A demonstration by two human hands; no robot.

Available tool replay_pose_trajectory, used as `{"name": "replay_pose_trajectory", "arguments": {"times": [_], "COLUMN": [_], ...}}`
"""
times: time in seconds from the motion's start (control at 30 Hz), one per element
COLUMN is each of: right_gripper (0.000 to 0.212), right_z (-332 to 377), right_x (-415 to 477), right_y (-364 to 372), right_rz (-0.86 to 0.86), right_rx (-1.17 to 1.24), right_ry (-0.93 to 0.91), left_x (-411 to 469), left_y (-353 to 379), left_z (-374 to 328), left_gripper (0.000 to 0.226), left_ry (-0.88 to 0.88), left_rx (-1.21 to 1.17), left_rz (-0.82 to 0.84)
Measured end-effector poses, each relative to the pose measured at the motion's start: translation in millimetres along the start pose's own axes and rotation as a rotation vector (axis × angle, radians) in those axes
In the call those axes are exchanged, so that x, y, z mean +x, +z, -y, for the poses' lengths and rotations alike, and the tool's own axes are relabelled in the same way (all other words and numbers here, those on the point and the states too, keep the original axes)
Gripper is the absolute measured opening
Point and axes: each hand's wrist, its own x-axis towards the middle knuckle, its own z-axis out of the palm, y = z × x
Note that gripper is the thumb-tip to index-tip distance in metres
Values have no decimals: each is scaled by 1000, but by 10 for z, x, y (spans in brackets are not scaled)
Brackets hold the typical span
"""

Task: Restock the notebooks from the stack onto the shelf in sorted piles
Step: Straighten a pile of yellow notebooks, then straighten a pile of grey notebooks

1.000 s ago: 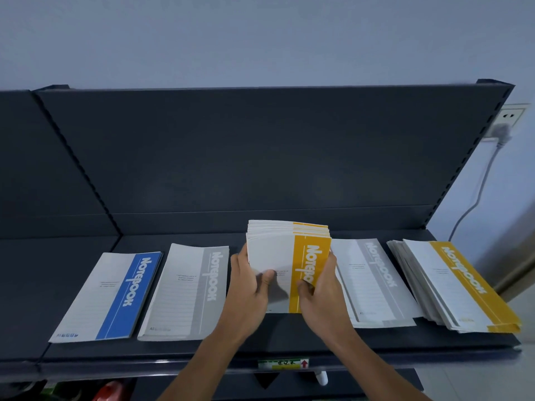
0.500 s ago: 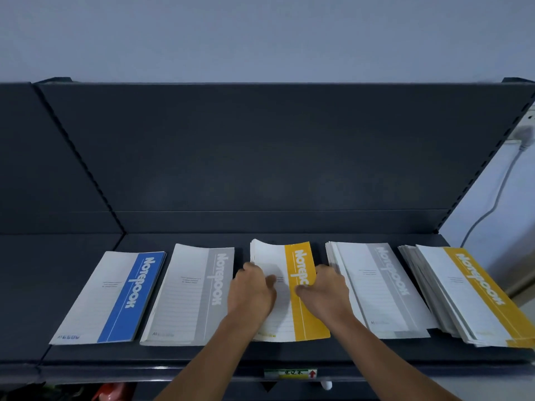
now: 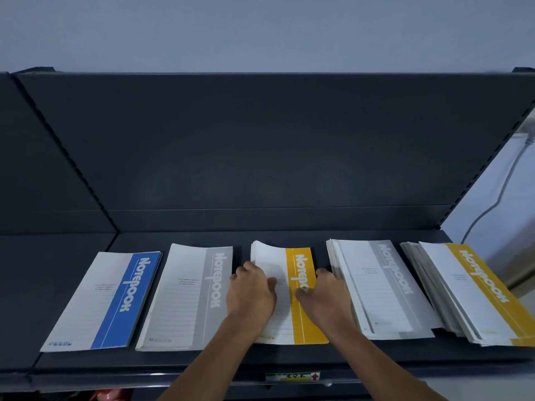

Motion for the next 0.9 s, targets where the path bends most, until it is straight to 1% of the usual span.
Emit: {"name": "replay_pose_trajectory", "arguments": {"times": [0.07, 0.13, 0.2, 0.27, 0.33, 0.4, 0.47, 0.53, 0.63, 0.7, 0.77, 0.9], "right_gripper": [19, 22, 28, 35, 36, 39, 44, 47, 49, 49, 48, 47], "right_z": [-10, -17, -57, -155, -334, -589, -853, -1083, -1302, -1412, -1456, -1452], "right_x": [-13, -17, -4, 20, 69, 162, 271, 338, 352, 387, 406, 452], "right_y": [-2, -41, -152, -342, -566, -799, -1008, -1147, -1176, -1180, -1174, -1171], "right_rz": [4, -20, -95, -187, -251, -268, -219, -134, -2, 59, 77, 135], "right_rx": [-18, -9, 56, 90, 73, 43, 4, -46, -96, -103, -61, -2], "right_ry": [-18, -47, -102, -149, -173, -155, -84, -20, -33, -56, -62, -74], "left_x": [-2, -12, -22, -53, -115, -201, -285, -332, -330, -311, -304, -255], "left_y": [10, -11, -51, -85, -61, 16, 133, 258, 396, 477, 534, 568], "left_z": [-14, -48, -130, -297, -534, -820, -1087, -1303, -1492, -1599, -1658, -1738], "left_gripper": [54, 58, 61, 64, 60, 54, 48, 46, 53, 59, 61, 65], "left_ry": [3, 21, 69, 128, 190, 218, 211, 159, 52, -18, -79, -134], "left_rx": [29, 47, 59, 10, -137, -292, -393, -426, -332, -269, -239, -189], "left_rz": [-8, -63, -166, -236, -203, -85, 52, 151, 247, 257, 248, 238]}}
